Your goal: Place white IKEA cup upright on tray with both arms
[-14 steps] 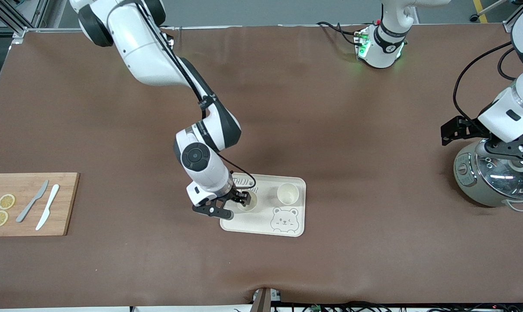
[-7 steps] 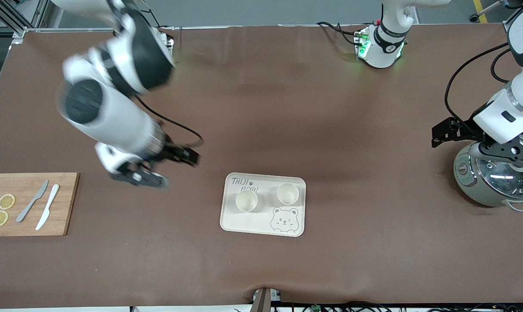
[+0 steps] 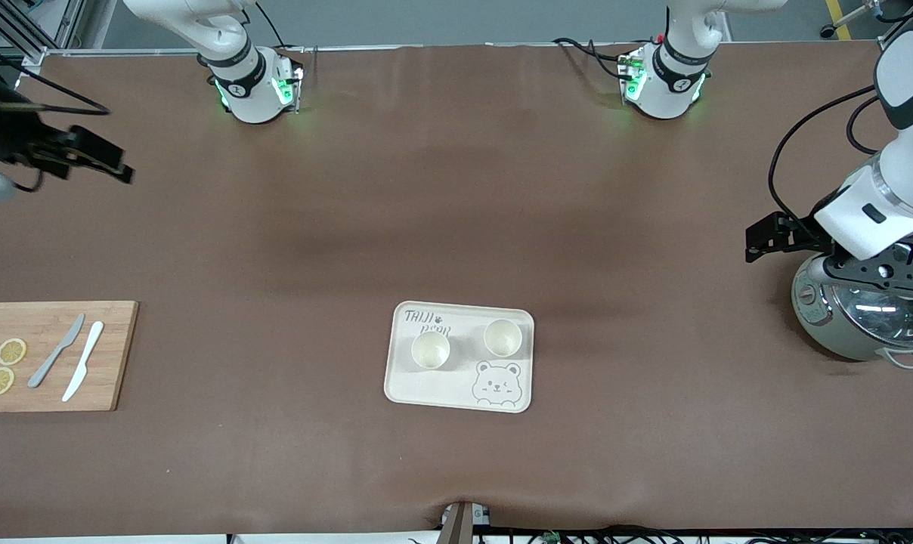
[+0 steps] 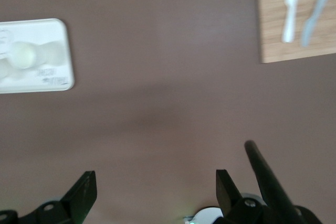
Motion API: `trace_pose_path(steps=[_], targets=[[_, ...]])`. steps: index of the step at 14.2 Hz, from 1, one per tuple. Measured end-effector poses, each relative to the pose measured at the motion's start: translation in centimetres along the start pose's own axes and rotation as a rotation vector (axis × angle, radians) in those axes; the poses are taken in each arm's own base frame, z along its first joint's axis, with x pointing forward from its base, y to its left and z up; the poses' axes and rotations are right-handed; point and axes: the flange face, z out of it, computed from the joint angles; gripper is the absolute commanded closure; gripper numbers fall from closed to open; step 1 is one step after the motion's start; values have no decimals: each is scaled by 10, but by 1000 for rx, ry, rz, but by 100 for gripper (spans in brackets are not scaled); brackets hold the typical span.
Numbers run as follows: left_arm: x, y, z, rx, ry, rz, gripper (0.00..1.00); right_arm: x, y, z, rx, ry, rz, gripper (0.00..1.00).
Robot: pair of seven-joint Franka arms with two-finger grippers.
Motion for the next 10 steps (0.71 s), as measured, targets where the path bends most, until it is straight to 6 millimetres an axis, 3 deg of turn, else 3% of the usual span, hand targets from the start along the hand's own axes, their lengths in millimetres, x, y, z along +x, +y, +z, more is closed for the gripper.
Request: trace_pose_path(steps=[5, 7, 10], targets=[[3, 1, -10, 3, 37, 1, 0, 14, 71, 40, -25, 48, -62, 0], [3, 1, -8, 2, 33, 2, 0, 15, 80, 43, -24, 45, -64, 0], [5, 2, -2, 2, 24, 3, 0, 15, 75, 45, -25, 44, -71, 0]])
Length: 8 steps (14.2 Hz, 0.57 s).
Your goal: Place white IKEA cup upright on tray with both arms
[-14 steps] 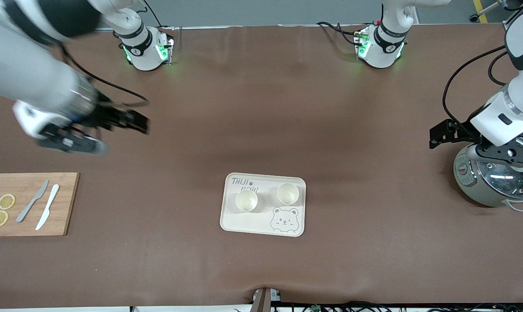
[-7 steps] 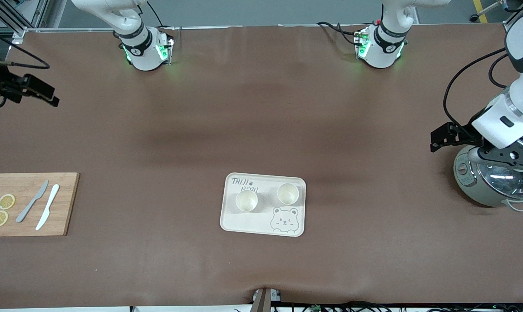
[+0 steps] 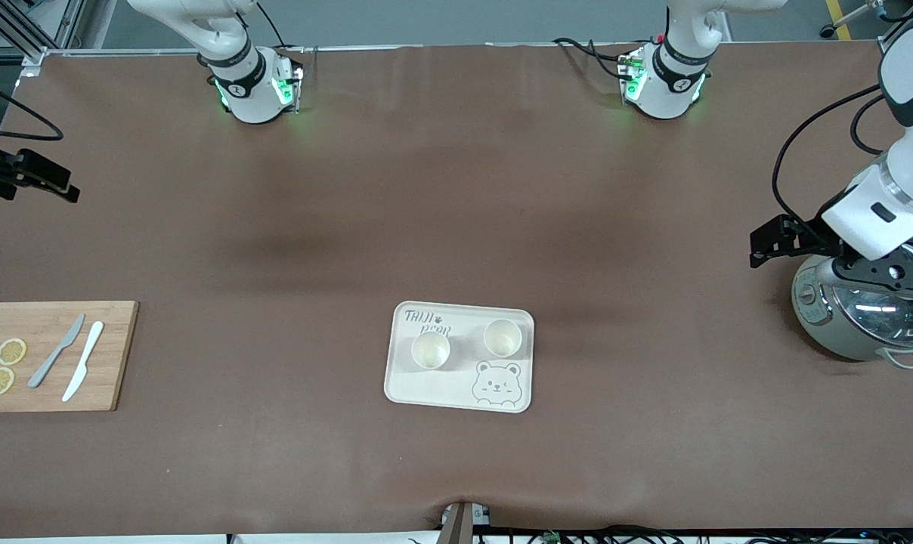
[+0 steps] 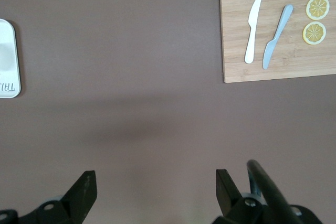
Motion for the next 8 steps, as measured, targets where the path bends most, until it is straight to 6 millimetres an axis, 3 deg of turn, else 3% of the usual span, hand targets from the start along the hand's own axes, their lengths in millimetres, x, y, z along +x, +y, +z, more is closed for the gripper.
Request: trace_pose_path(steps=[8], targets=[[-1, -2, 5, 15, -25, 3, 0, 1, -3, 2, -1, 4, -5, 0]])
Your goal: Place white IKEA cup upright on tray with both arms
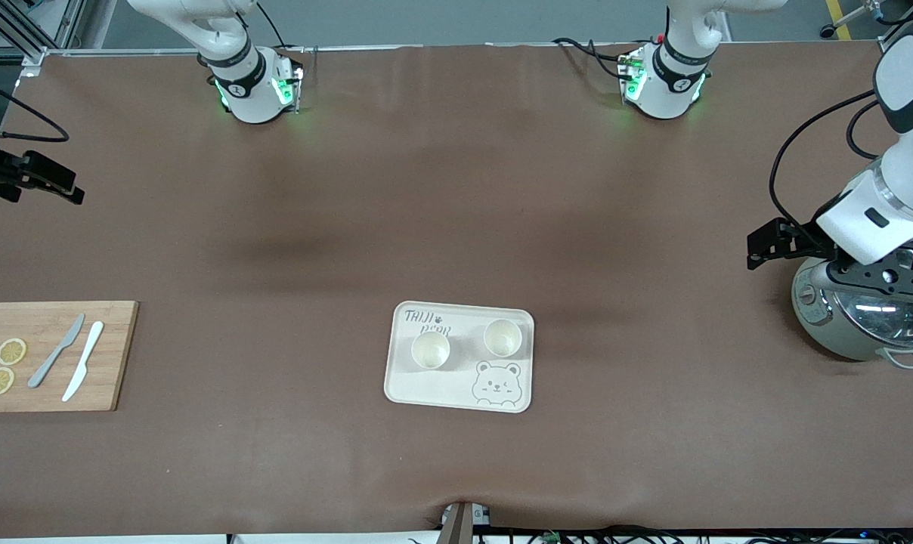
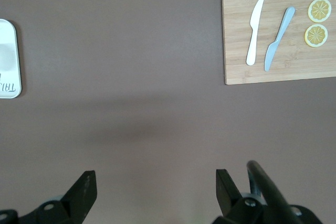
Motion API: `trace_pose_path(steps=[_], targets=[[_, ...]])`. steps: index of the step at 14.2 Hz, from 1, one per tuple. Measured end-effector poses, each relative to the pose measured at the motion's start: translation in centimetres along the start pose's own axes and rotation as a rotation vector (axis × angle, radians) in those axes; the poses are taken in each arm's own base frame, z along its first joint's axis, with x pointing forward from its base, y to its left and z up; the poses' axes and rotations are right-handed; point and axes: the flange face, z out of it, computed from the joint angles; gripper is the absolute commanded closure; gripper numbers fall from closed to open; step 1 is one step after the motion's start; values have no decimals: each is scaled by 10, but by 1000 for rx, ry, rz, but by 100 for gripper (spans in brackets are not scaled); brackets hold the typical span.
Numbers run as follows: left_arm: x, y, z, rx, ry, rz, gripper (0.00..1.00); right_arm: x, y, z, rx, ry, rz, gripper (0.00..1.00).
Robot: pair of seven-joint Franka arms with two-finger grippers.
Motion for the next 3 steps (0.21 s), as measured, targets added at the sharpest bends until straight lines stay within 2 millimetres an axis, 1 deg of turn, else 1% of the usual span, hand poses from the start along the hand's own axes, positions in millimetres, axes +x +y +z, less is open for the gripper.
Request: trace_pose_path(steps=[3], targets=[[-2, -1, 2, 6, -19, 1, 0, 0, 0, 1, 0, -2, 0, 0]])
